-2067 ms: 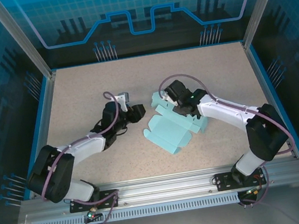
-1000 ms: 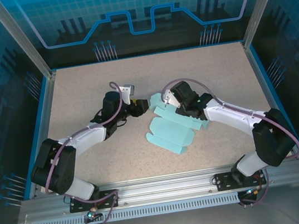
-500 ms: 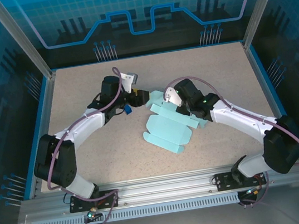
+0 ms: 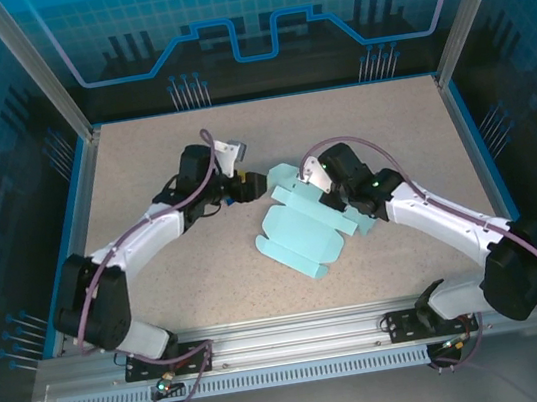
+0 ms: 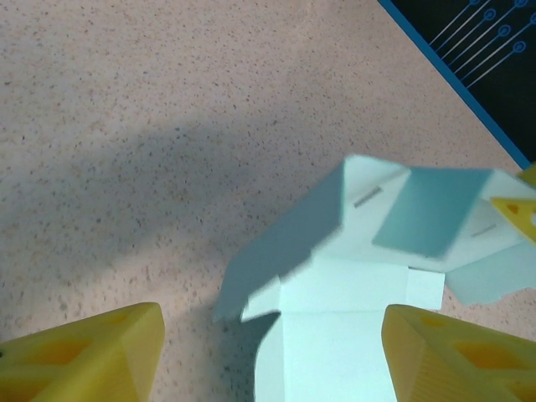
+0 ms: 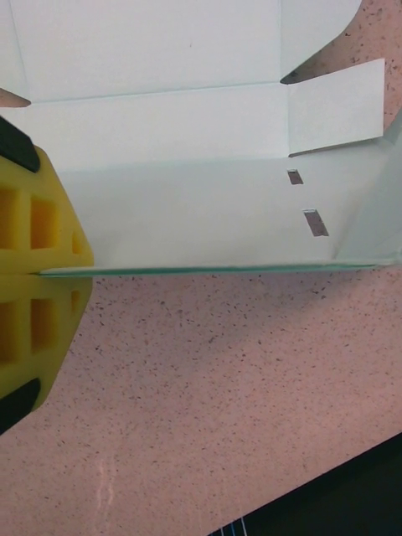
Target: Fold the paper box
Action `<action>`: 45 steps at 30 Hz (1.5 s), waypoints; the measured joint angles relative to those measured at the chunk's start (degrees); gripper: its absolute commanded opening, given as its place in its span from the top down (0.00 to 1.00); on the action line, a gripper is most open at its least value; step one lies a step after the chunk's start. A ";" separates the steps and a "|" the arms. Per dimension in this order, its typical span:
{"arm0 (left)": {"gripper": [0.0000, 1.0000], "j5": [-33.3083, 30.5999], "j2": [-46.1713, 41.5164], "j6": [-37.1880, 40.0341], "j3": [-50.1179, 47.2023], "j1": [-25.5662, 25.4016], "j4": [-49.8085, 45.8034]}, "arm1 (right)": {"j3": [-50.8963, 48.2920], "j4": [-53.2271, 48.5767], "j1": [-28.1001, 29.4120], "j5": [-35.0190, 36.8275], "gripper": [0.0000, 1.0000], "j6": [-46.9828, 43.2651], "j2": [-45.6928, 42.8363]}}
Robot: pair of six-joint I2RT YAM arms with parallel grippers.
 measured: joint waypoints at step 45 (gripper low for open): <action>0.40 -7.87 19.21 2.51 1.03 -11.21 13.90 | 5.20 -7.15 -5.27 -7.69 1.00 7.19 4.09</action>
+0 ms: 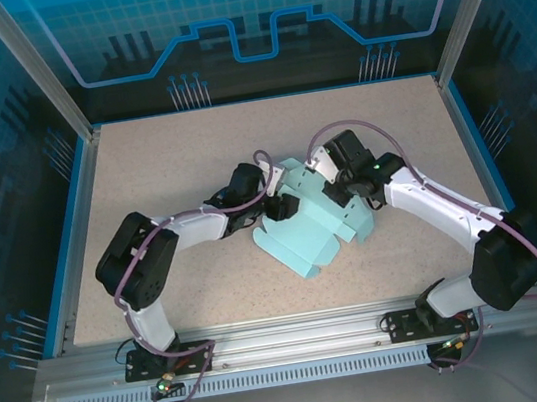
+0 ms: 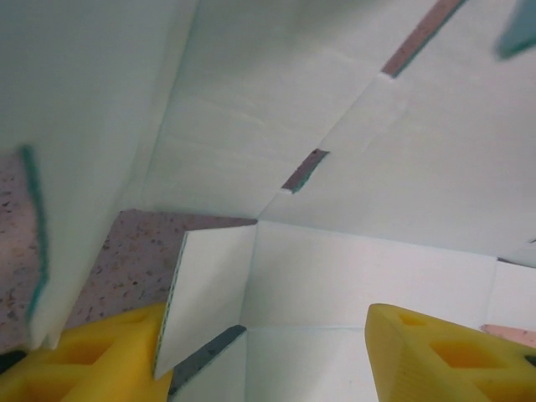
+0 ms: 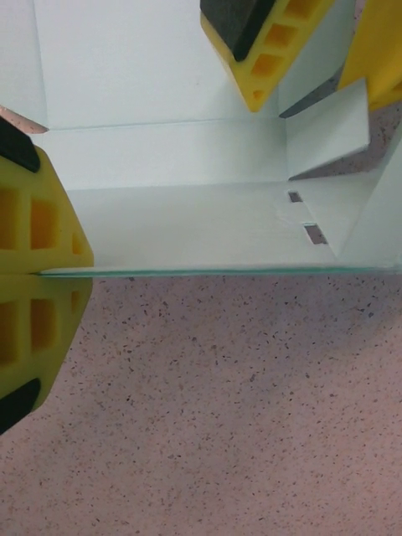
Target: Fold the paper box
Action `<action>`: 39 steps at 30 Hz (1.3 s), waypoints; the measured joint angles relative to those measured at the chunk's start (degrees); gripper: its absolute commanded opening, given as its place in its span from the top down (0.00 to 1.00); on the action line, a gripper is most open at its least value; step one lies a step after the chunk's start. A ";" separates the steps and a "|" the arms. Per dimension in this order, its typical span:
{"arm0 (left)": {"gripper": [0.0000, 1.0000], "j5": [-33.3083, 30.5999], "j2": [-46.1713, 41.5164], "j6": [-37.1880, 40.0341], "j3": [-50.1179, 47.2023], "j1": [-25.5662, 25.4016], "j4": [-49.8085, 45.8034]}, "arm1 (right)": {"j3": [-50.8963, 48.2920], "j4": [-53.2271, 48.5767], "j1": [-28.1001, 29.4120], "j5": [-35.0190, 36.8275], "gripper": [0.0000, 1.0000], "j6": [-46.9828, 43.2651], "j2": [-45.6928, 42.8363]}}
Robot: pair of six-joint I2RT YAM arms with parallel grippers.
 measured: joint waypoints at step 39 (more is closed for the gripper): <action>0.32 7.45 -4.94 -2.38 -6.43 -0.96 10.73 | -0.46 -0.87 -1.55 -3.50 1.00 3.04 0.11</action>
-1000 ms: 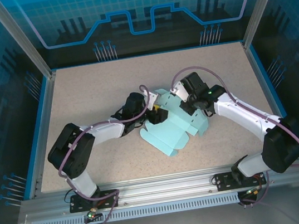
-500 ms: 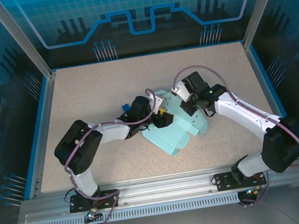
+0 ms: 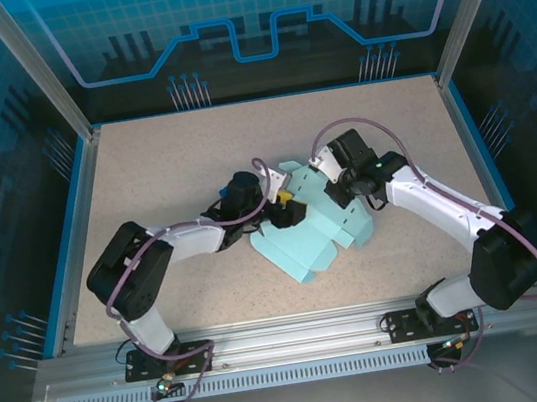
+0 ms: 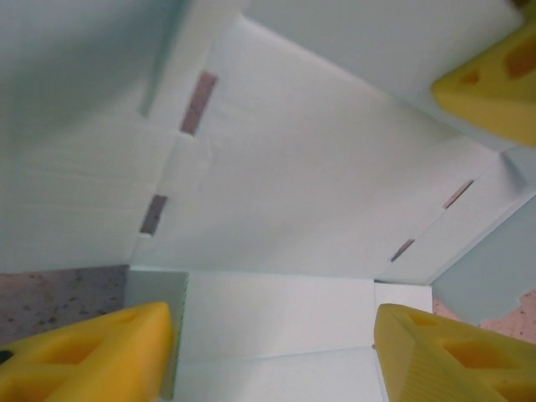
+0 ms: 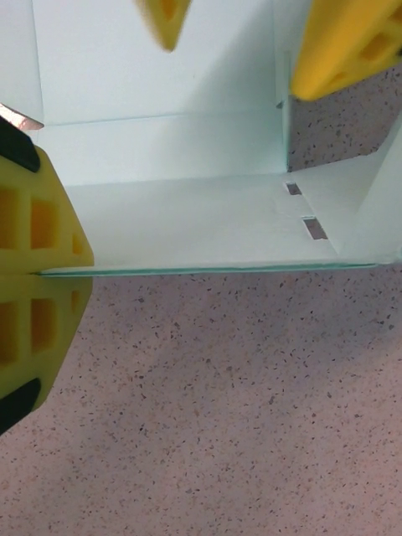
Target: Fold the paper box
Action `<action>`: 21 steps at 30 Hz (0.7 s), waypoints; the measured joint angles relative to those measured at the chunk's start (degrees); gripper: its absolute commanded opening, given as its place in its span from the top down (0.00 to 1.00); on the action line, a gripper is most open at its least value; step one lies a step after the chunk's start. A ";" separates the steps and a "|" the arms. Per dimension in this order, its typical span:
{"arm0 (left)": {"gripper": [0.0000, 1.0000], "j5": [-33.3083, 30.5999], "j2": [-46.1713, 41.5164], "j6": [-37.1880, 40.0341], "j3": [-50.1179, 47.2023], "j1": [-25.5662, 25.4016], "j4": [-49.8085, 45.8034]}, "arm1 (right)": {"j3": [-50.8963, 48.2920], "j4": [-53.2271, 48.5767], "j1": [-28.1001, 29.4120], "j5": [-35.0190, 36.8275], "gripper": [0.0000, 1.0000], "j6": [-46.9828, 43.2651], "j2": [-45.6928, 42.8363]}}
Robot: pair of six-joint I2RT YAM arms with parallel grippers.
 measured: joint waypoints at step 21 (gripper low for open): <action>0.36 11.08 -0.90 -2.29 10.12 5.49 -3.87 | -0.07 0.92 0.00 -1.60 1.00 -0.37 -0.94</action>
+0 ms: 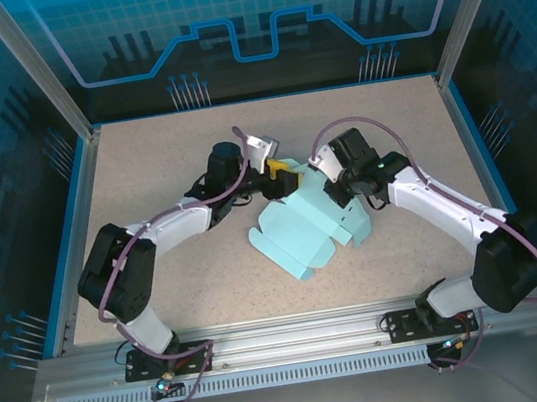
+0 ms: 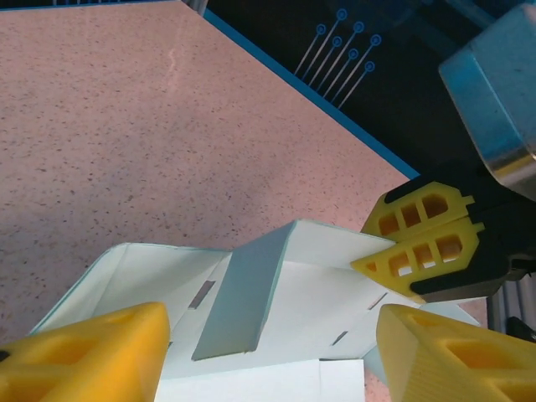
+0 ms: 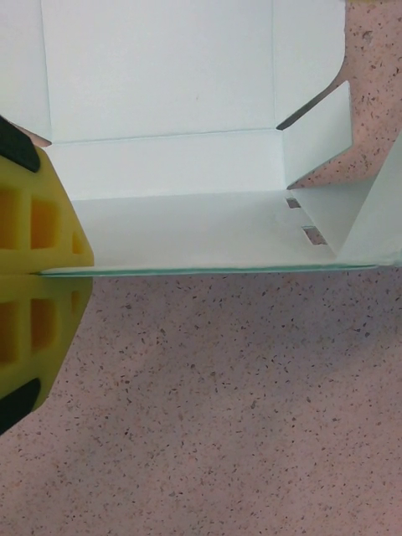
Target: Fold the paper box
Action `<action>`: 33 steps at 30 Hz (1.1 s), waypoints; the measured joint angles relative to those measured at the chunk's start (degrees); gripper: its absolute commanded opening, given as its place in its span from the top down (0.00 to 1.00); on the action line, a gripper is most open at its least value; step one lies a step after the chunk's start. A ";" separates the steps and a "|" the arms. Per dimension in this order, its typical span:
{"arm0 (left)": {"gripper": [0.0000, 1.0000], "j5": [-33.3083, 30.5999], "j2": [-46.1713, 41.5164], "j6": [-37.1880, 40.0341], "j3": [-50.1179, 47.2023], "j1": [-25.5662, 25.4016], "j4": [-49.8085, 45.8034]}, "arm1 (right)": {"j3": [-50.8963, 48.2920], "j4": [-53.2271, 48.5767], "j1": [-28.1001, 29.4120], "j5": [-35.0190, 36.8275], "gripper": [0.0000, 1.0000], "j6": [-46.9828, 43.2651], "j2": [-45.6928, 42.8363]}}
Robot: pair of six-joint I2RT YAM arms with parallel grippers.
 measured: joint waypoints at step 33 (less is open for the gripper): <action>0.35 3.13 -6.47 -2.03 -8.20 4.28 -0.33 | -0.79 3.48 5.77 13.16 1.00 -4.59 0.76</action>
